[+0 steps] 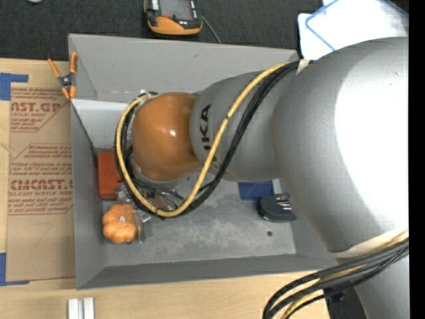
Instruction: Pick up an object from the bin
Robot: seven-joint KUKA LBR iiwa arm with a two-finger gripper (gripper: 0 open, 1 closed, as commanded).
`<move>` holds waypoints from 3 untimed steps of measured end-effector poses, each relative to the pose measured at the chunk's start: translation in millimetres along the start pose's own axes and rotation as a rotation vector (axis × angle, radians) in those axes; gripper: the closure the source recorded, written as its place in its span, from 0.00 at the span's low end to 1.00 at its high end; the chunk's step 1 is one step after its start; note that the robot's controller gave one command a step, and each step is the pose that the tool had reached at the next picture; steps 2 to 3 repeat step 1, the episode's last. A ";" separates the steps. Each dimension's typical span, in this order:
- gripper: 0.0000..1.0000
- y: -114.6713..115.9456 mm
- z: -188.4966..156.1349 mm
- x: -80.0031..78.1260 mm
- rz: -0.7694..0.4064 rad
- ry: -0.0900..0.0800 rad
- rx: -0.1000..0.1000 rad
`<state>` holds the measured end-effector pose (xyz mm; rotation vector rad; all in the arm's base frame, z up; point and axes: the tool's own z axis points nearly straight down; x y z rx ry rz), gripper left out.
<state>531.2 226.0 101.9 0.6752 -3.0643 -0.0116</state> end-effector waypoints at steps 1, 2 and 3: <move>1.00 0.5 -21.9 -0.1 0.000 -0.001 0.000; 1.00 0.5 -21.9 -0.1 0.000 -0.001 0.000; 1.00 0.5 -21.9 -0.1 0.000 -0.001 0.000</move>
Offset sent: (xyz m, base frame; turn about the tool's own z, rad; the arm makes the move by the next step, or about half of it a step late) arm 0.0001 0.0003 0.0723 -0.0003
